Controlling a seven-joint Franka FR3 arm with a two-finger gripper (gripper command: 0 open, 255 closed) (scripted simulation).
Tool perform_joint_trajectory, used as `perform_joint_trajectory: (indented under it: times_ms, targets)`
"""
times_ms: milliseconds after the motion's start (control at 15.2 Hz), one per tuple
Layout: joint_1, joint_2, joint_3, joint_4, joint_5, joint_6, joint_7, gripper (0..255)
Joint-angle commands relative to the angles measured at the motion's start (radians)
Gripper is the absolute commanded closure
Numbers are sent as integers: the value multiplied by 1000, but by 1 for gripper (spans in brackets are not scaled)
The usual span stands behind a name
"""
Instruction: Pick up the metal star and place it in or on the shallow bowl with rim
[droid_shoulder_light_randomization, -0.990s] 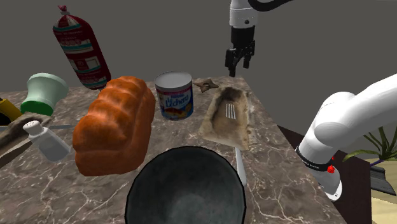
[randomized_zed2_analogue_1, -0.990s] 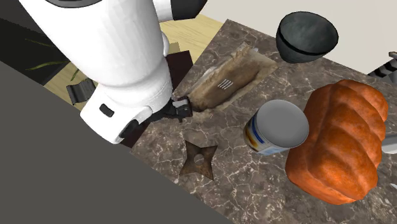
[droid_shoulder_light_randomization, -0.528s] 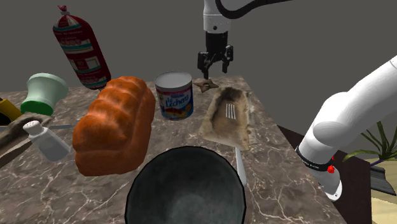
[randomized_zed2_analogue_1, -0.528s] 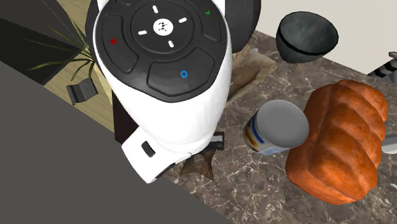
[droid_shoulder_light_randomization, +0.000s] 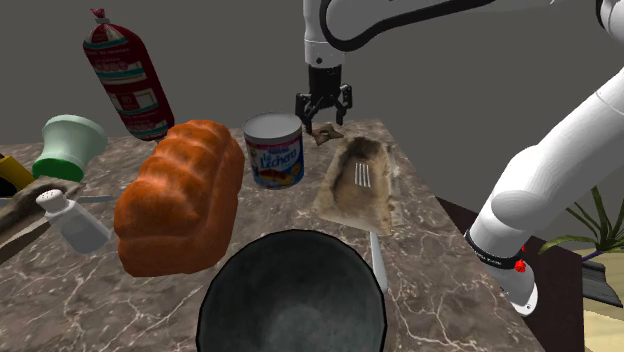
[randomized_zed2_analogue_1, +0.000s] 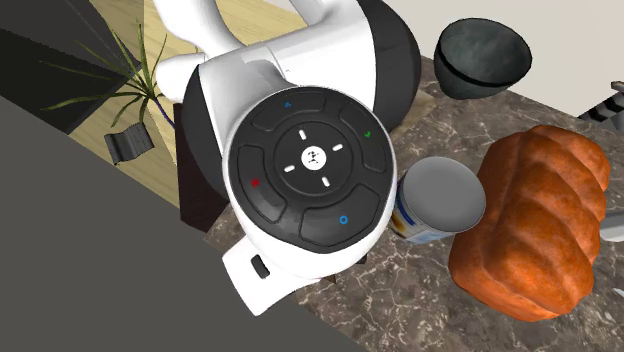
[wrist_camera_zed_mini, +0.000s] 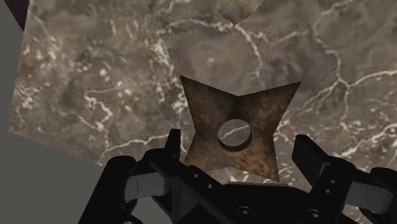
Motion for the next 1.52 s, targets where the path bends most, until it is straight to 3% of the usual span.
perform_joint_trajectory:
  times_ms: [0,528,594,1188,1452]
  targets:
    - [1,1,2,-26,1,28,2,0]
    - [1,2,3,-33,1,35,2,0]
    - [1,2,3,-33,1,35,2,255]
    - [1,2,3,-33,1,35,2,255]
    - [0,-2,0,18,0,-18,2,255]
